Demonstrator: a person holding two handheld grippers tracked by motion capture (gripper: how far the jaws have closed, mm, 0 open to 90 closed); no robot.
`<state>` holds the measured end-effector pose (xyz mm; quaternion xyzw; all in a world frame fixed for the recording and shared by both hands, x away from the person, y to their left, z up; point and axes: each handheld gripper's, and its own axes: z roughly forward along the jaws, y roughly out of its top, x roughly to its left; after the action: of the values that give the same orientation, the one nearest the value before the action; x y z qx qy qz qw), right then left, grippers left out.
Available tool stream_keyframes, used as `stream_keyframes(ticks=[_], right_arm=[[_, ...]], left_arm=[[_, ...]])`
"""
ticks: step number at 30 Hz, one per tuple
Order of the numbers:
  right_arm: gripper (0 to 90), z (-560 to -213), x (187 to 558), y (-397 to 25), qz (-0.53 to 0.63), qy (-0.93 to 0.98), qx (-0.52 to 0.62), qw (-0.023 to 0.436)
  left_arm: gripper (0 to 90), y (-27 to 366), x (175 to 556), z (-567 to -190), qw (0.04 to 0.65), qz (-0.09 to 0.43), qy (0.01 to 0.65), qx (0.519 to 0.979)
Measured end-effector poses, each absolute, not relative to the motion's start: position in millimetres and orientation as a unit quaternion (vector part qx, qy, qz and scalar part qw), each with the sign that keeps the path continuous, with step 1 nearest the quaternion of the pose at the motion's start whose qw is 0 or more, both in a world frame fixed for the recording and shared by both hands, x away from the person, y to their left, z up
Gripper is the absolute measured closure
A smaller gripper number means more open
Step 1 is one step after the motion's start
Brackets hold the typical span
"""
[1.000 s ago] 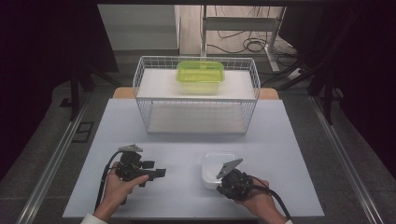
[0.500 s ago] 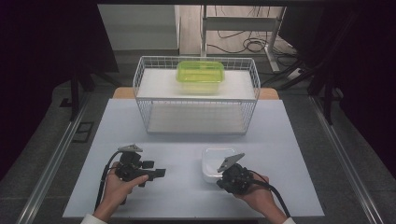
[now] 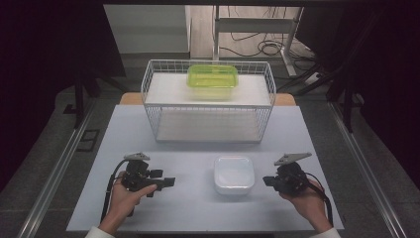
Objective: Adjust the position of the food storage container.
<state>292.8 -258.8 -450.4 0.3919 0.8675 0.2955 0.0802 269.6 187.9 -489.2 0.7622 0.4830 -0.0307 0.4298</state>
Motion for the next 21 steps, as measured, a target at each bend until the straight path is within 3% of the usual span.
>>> stream_keyframes(ticks=[7,21], right_arm=[[88.9,-472.0,316.8,-249.7,0.294,0.859,0.415,0.057],[88.8,-473.2,325.1,-221.1,0.295,0.86,0.412,0.063]], left_arm=[[28.1,187.7,269.8,-489.9,0.428,-0.03,0.483,0.763],[28.2,190.8,270.0,-489.1,0.43,-0.029,0.488,0.759]])
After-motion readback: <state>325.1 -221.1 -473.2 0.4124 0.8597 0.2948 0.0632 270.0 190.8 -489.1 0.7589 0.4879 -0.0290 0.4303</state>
